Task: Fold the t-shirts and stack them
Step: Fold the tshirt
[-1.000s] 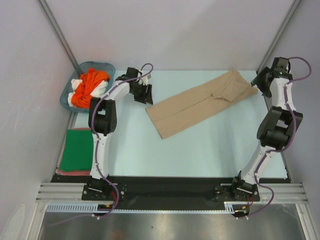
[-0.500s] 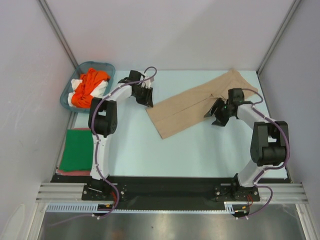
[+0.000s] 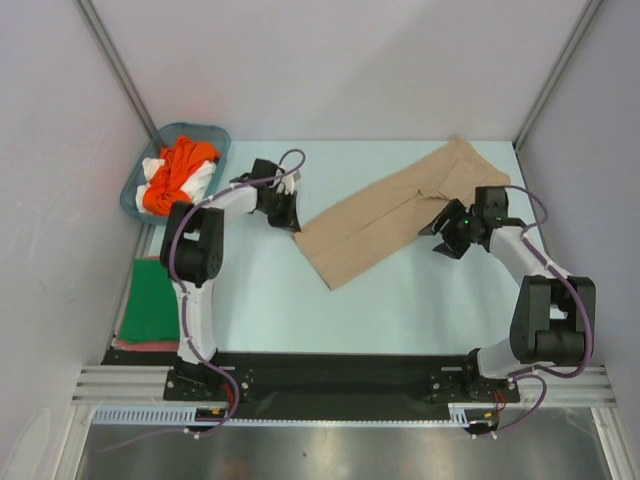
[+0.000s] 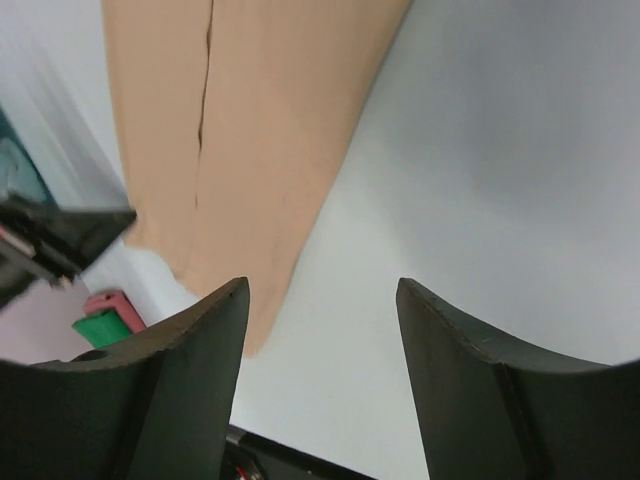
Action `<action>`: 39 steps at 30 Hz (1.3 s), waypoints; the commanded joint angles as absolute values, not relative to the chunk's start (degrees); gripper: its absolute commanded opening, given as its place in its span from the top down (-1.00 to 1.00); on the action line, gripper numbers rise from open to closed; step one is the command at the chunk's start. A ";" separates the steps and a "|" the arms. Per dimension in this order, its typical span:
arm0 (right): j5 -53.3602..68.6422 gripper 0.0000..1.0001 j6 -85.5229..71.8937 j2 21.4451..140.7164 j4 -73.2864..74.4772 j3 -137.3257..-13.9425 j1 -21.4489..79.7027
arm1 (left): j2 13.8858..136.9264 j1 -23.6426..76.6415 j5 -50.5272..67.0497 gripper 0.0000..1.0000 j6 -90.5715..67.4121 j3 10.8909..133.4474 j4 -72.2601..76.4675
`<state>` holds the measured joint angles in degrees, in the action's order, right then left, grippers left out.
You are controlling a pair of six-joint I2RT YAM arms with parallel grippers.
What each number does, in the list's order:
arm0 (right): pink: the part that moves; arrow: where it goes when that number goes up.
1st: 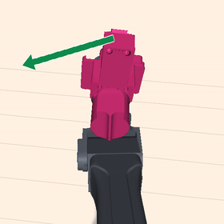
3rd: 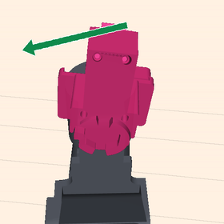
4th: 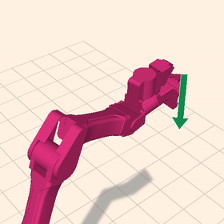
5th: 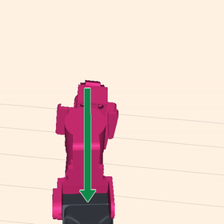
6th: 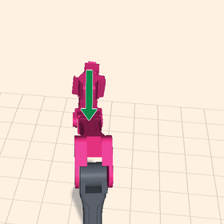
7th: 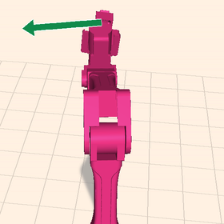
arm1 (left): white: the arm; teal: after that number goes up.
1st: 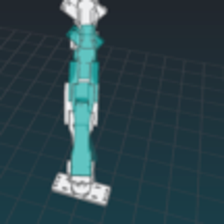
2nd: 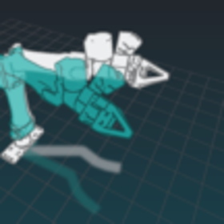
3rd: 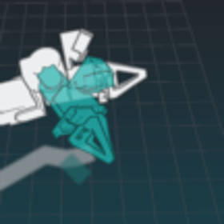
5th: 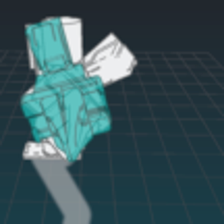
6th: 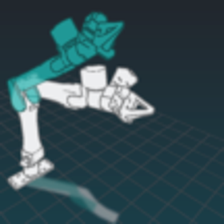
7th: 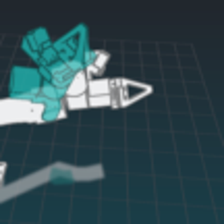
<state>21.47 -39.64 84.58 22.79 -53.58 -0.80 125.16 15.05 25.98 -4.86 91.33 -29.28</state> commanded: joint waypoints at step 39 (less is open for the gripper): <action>23.04 -0.02 -39.38 144.04 7.02 -108.88 -10.21 | 78.74 29.00 10.98 -0.20 -28.73 61.60 -18.46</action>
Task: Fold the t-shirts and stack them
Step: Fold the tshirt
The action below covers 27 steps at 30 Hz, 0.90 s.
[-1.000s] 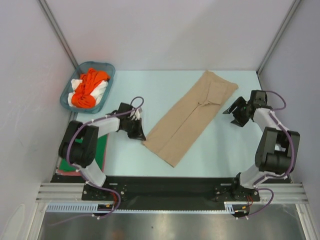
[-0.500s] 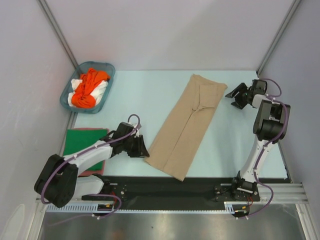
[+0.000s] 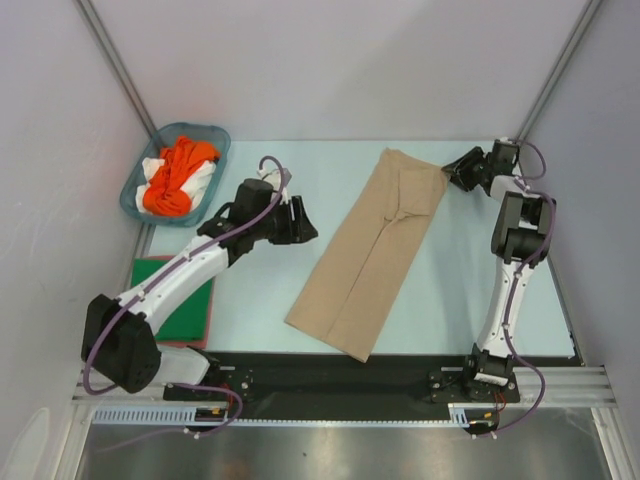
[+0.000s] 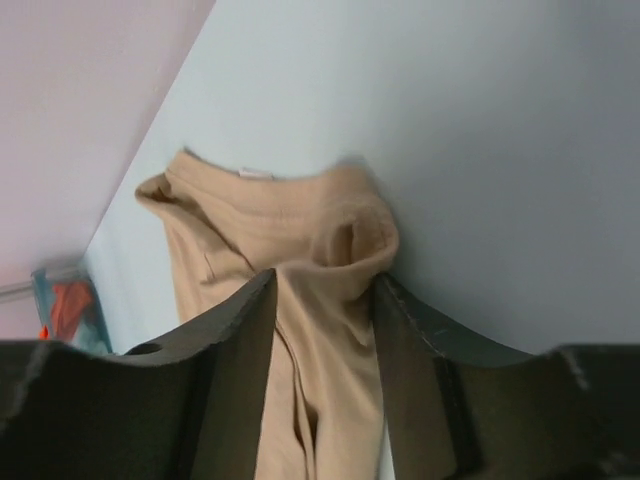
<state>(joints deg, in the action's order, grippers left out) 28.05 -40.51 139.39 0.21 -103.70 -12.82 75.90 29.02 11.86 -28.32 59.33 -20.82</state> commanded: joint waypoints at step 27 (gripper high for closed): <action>8.53 -0.47 -28.93 140.65 34.17 -133.17 -7.38 | 87.11 26.54 21.88 -0.21 -16.09 52.74 -25.31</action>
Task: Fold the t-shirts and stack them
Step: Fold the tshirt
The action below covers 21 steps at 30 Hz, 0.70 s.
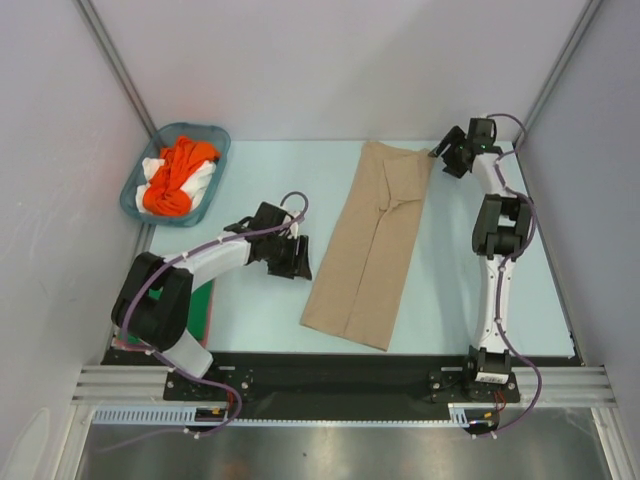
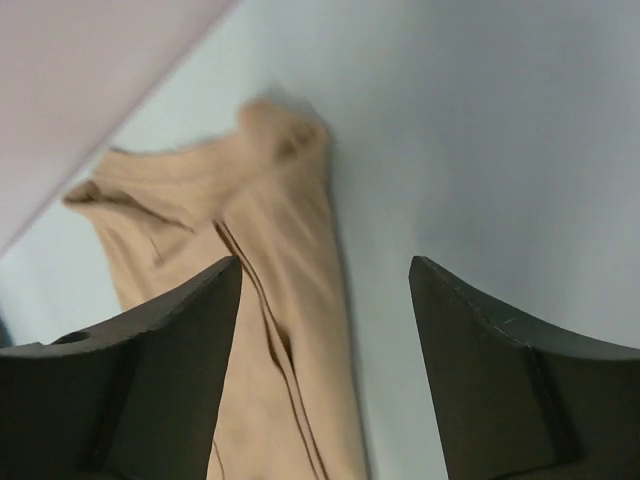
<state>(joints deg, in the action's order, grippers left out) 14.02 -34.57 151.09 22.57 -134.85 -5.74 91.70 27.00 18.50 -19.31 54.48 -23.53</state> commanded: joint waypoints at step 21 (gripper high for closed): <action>24.89 -0.17 -48.85 59.17 28.83 -36.67 21.83 | 86.04 28.03 29.44 0.02 -16.61 42.80 -24.79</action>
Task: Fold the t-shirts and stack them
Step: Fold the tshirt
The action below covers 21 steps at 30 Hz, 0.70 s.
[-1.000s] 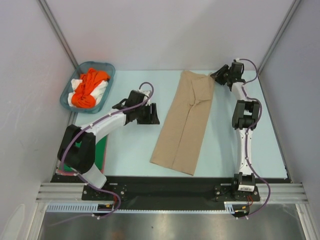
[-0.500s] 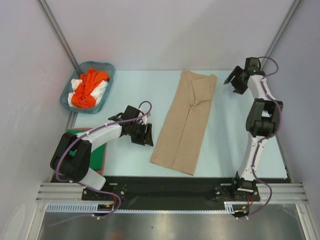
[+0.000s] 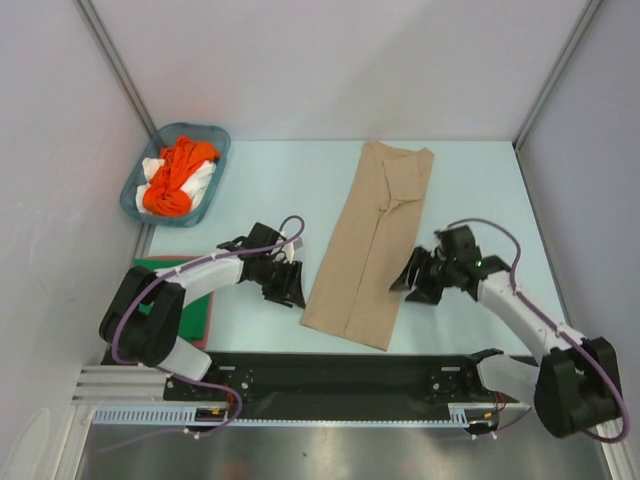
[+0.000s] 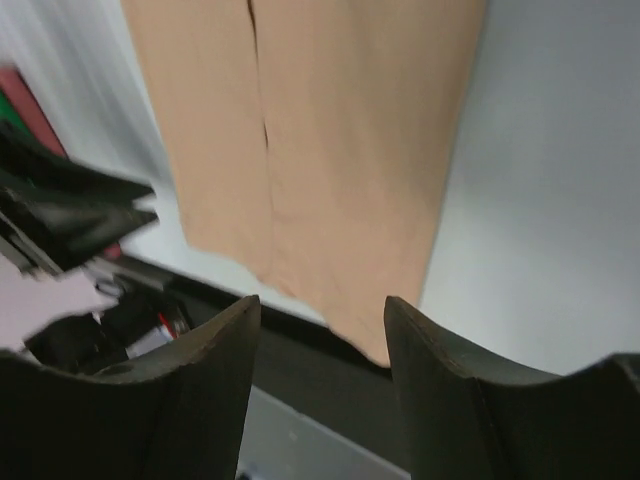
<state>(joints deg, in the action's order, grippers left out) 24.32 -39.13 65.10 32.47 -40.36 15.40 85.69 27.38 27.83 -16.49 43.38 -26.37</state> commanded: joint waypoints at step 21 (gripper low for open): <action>16.44 -0.14 -64.60 52.38 18.10 -15.82 35.95 | 91.32 30.23 30.32 0.16 -17.67 41.05 -22.59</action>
